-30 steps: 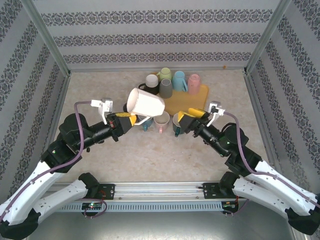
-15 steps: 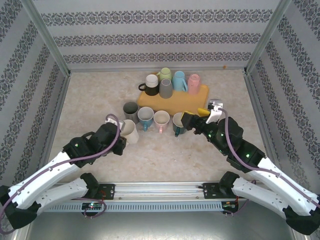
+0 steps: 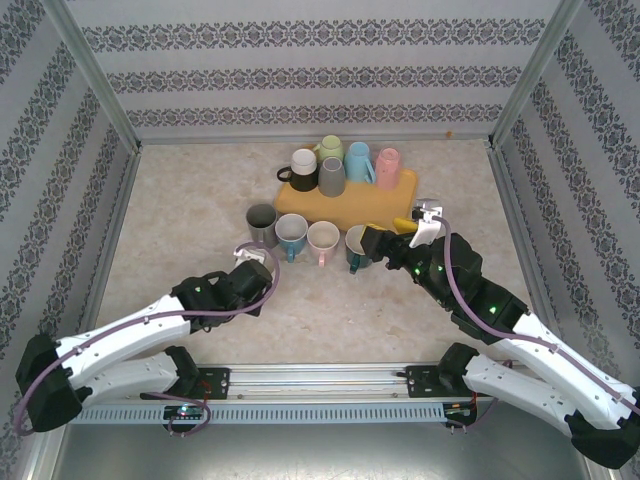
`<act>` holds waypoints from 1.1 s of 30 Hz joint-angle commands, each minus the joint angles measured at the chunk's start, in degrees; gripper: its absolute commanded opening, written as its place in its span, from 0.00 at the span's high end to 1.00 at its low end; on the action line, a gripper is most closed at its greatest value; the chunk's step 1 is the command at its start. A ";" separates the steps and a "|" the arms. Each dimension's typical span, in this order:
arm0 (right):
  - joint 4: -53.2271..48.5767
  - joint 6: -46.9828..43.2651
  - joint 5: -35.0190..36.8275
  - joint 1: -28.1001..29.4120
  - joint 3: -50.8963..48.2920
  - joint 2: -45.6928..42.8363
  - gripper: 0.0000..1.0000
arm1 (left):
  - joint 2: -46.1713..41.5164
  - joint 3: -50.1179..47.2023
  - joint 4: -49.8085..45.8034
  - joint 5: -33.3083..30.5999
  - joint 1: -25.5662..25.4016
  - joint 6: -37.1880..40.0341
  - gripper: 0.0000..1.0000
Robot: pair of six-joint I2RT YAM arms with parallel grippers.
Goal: Turn the mug right side up
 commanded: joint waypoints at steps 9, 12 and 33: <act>-0.47 -0.72 1.67 -0.29 -1.77 0.55 0.20 | 5.88 0.99 12.80 -3.63 -1.02 -0.52 1.00; -0.74 -0.76 2.01 -0.29 -1.97 0.44 0.20 | 7.26 1.20 13.42 -3.97 -0.75 -0.67 1.00; -0.24 -0.91 1.67 -0.28 -2.25 0.86 0.20 | 6.46 1.22 12.15 -2.55 2.23 -2.91 0.81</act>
